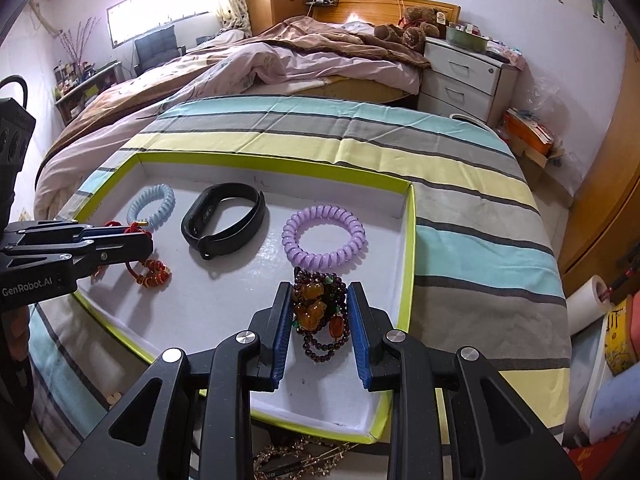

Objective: Organize jewelry
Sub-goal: 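Open both tools to drop the ornament and bracelet into the box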

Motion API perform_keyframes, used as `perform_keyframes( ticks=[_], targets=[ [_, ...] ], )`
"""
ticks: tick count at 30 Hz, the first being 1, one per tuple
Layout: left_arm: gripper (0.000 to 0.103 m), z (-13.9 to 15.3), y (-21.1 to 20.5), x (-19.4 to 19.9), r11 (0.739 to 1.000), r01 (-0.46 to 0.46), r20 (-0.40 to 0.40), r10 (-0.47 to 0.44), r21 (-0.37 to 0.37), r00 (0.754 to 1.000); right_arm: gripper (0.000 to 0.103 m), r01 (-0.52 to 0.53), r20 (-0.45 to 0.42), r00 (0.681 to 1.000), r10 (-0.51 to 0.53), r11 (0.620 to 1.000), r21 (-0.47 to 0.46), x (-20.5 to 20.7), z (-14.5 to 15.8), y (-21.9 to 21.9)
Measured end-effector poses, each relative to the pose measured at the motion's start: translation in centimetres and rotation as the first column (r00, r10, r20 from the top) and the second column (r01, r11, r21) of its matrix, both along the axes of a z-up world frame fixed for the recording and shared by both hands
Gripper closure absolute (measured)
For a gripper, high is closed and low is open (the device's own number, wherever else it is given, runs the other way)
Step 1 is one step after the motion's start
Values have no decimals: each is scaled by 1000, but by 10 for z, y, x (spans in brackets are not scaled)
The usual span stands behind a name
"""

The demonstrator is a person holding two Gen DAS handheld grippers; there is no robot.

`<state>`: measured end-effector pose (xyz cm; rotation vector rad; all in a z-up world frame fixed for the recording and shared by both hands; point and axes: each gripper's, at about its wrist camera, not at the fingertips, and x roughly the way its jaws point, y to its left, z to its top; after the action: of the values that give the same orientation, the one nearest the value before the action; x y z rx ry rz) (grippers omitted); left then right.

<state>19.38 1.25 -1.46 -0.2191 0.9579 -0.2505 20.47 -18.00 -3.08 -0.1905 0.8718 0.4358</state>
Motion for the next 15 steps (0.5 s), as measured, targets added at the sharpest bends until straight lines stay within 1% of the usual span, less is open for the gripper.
perform_keyframes(
  ticks=[5, 7, 9, 11, 15],
  targets=[
    [85, 0, 1, -2, 1000, 0, 1, 0, -11, 1000, 75, 5, 1, 1000, -5, 1000, 7, 0, -1, 0],
    [79, 1, 1, -2, 1000, -3, 7, 3, -13, 1000, 74, 4, 3, 1000, -4, 1000, 6, 0, -1, 1],
    [71, 2, 1, -3, 1000, -5, 10, 5, -15, 1000, 73, 5, 3, 1000, -5, 1000, 6, 0, -1, 1],
    [71, 2, 0, -3, 1000, -4, 9, 4, -16, 1000, 69, 10, 3, 1000, -10, 1000, 17, 0, 0, -1],
    [69, 6, 1, -7, 999, -4, 23, 5, -31, 1000, 68, 18, 0, 1000, -18, 999, 36, 0, 2, -4]
  ],
)
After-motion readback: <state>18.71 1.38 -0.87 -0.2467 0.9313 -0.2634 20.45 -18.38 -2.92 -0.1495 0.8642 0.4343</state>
